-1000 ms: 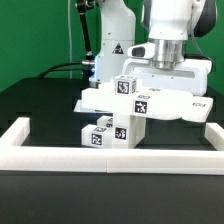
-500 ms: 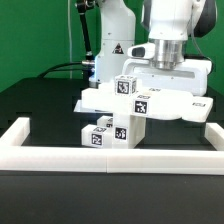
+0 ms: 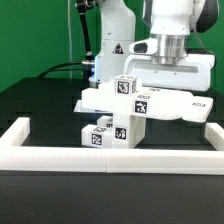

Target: Assemble chair

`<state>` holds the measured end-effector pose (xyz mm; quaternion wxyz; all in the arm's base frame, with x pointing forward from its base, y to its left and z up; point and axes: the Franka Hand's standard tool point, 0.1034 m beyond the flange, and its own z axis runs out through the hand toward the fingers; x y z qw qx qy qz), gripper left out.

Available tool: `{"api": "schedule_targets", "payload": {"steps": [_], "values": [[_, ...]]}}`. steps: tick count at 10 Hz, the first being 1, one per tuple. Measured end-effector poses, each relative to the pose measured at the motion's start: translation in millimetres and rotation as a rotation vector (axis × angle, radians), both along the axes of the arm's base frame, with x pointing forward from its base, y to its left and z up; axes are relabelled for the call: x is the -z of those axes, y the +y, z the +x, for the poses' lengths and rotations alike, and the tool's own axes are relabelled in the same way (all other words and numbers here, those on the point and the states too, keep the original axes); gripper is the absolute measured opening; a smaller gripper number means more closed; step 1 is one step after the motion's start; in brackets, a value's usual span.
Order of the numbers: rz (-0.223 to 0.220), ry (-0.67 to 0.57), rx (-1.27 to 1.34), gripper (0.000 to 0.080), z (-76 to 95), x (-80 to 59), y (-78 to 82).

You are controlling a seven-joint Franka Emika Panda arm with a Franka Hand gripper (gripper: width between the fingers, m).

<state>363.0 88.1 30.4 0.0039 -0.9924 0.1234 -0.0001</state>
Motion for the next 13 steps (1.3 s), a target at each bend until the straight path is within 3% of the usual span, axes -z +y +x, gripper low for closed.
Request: {"api": "schedule_targets", "payload": {"steps": [2,4,5,8,10,13], "values": [[0.031,0.018,-0.03,0.0287,11.5,-20.0,-15.9],[0.055,0.031,0.019,0.0287,15.8,-42.7,-10.1],[0.052,0.021,0.038,0.0287,18.6,-47.7,-6.7],[0.048,0.022,0.015,0.0287,17.2,-45.0,-9.0],[0.039,-0.002,-0.136,0.0287,25.0,-52.7,-27.8],[0.047,-0.007,-0.224,0.0288,61.0,-74.0,-57.8]]}}
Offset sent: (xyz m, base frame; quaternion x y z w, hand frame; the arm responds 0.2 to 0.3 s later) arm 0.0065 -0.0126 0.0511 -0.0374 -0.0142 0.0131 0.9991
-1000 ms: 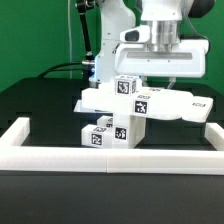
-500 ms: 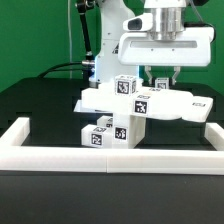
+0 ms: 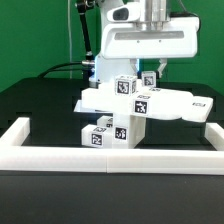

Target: Assemble chair

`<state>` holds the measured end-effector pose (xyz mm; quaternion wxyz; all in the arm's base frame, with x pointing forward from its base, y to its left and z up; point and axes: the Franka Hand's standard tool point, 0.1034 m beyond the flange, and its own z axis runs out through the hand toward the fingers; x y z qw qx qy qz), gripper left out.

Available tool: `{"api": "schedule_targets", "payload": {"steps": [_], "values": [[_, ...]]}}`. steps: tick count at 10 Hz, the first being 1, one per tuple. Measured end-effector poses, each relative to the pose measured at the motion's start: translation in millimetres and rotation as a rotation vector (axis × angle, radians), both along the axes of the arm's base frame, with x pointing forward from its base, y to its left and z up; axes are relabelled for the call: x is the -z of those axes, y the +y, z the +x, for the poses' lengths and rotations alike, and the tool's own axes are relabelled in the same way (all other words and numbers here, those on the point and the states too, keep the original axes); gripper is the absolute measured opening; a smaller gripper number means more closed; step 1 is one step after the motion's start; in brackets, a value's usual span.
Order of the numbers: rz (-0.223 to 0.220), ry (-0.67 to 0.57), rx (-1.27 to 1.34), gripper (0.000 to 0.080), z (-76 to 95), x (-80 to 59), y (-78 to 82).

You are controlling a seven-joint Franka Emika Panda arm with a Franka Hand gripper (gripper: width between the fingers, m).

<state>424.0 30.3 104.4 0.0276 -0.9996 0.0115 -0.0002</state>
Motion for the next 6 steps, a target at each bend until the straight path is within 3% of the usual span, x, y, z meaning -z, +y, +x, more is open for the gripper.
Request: {"api": "schedule_targets", "payload": {"steps": [1,5,6], "values": [[-0.003,-0.003,-0.006,0.0288,9.5,-5.7,-3.1],[-0.005,0.006,-0.033,0.0288,5.0,-2.1,-4.4],[0.002,0.008,-0.097,0.0288,16.4,-10.1,-17.4]]}}
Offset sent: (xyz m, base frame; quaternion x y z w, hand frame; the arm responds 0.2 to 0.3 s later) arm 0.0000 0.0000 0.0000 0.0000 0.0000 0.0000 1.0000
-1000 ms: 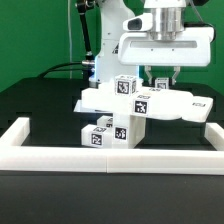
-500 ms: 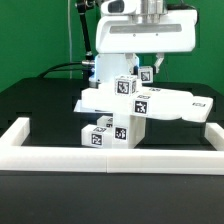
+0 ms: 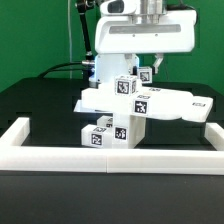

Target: Assemble chair

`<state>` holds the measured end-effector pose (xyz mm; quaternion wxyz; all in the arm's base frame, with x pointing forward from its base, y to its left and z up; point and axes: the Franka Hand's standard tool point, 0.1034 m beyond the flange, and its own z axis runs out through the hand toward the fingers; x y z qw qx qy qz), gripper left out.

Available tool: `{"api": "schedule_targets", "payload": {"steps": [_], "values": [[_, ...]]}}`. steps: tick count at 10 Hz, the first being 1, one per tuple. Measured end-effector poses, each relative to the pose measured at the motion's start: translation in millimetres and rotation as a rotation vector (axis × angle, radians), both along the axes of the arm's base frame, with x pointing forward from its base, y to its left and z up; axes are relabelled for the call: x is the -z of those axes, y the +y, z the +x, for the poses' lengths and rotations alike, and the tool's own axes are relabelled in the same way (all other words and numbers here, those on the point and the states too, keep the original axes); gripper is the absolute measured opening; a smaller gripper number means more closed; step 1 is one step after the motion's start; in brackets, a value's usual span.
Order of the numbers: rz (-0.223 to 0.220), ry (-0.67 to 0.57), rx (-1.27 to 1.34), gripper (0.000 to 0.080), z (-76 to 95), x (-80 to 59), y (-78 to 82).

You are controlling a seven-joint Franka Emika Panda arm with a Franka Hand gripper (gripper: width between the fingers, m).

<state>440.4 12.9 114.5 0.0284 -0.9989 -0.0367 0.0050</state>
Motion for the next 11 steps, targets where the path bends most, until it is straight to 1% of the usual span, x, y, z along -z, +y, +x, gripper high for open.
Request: {"api": "schedule_targets", "payload": {"steps": [1,2,4,6,7,9,10,11], "values": [[0.0,0.002,-0.025,0.0288,12.5,-6.4,-6.4],[-0.005,0.001,-0.035,0.0288,25.1,-11.4,-7.2],[-0.008,0.003,-0.035,0.0288,20.5,-7.0,-6.7],[-0.009,0.002,-0.05,0.0288,21.8,-6.5,-8.3],[-0.01,-0.001,-0.095,0.0288,29.3,-8.6,-12.6],[-0.011,-0.02,-0.125,0.0288,51.4,-21.2,-11.0],[-0.013,-0.026,-0.13,0.0288,57.9,-24.3,-10.3],[-0.012,-0.02,-0.128,0.0288,54.9,-22.2,-10.9]]}}
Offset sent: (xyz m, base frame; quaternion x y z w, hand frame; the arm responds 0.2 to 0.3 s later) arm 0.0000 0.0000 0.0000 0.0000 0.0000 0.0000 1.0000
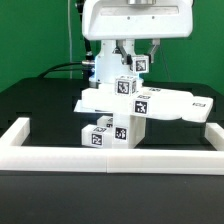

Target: Assemble chair

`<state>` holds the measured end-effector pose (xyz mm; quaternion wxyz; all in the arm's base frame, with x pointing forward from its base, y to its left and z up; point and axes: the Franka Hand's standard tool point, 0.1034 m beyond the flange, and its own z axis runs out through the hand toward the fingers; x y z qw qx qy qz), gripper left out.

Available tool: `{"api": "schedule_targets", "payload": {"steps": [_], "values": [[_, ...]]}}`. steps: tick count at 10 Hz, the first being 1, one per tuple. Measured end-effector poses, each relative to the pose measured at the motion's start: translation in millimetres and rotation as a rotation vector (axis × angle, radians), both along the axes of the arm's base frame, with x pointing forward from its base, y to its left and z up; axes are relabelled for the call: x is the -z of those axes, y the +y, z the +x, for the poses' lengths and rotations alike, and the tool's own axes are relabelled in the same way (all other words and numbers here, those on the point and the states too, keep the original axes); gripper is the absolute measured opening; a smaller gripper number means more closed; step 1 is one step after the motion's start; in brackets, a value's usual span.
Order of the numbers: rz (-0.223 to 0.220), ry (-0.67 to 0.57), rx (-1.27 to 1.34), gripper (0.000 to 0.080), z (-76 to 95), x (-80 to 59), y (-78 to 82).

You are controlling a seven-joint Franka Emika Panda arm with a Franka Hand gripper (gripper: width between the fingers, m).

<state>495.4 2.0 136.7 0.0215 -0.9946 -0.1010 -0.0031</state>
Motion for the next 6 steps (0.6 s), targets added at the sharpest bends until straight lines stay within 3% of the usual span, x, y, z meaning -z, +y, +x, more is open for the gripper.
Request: {"api": "schedule_targets", "payload": {"steps": [3,6], "values": [[-0.002,0.003,-0.003,0.0288,1.6,0.4,0.0],[-0.024,-0.013,-0.111,0.0288,27.9,-3.3,2.8]]}}
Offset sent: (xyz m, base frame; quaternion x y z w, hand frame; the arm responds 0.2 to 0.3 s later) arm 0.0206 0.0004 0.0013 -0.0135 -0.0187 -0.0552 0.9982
